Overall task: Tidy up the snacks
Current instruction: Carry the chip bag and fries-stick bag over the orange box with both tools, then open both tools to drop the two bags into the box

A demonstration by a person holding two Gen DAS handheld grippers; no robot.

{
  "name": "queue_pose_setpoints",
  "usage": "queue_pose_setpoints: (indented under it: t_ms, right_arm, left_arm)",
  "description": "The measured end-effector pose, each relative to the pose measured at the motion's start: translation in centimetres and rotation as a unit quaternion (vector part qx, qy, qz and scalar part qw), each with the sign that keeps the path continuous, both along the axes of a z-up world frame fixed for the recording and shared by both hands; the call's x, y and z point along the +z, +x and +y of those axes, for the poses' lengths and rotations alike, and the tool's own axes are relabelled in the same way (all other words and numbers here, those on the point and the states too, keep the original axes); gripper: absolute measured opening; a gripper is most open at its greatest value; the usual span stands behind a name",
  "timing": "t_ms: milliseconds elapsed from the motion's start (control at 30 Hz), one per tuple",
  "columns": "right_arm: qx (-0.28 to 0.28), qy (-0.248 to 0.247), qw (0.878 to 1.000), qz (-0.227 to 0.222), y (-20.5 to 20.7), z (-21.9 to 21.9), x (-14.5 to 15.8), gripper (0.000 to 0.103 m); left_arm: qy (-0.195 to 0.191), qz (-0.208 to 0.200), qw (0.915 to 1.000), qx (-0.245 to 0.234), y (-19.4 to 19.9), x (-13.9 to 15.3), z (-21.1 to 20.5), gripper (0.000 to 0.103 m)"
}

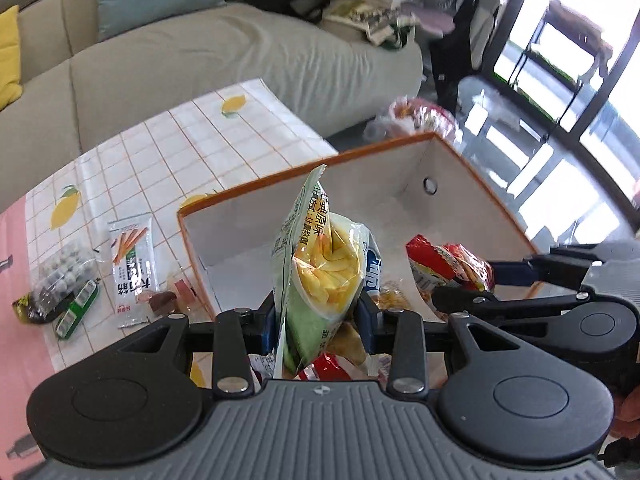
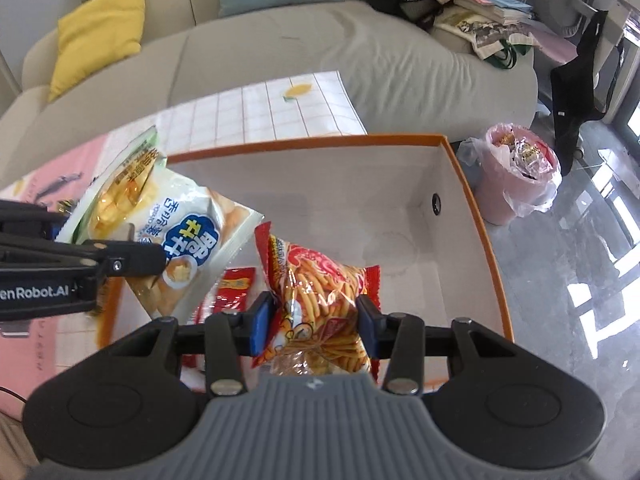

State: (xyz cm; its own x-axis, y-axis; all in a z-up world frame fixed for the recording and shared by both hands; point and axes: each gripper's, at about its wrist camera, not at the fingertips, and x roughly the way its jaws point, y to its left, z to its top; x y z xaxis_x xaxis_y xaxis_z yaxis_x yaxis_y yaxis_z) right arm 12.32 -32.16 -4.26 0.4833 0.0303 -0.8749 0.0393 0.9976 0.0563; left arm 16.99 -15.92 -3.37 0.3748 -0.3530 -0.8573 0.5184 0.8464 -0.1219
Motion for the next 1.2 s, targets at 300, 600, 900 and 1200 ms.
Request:
queue_pose_setpoints:
  t_ms: [300, 600, 900, 1200]
  right_arm:
    - [0.027, -0.025, 0.999, 0.037, 2.7, 0.7, -3.3, 0.043]
    - [0.045, -0.049, 0.996, 0.058, 3.6, 1.4, -5.4, 0.044]
    - [0.059, -0.077, 0.993, 0.061, 4.0, 2.3, -5.8, 0.045]
    - [0.056, -0.088, 0.992, 0.065, 3.8, 2.2, -5.1, 0.054]
  left_arm:
    - [0.048, 0.013, 0.9987, -0.012, 2.0, -3.0, -1.9, 0.043]
    - [0.099, 0.039, 0.9942, -0.016, 2.9, -5.3, -3.1, 0.044]
    - [0.143, 0.038, 0.9887, -0.022, 3.1, -6.1, -3.5, 0.048]
    - [0.135, 0.021, 0.9905, -0.015, 3.1, -4.2, -2.7, 0.070]
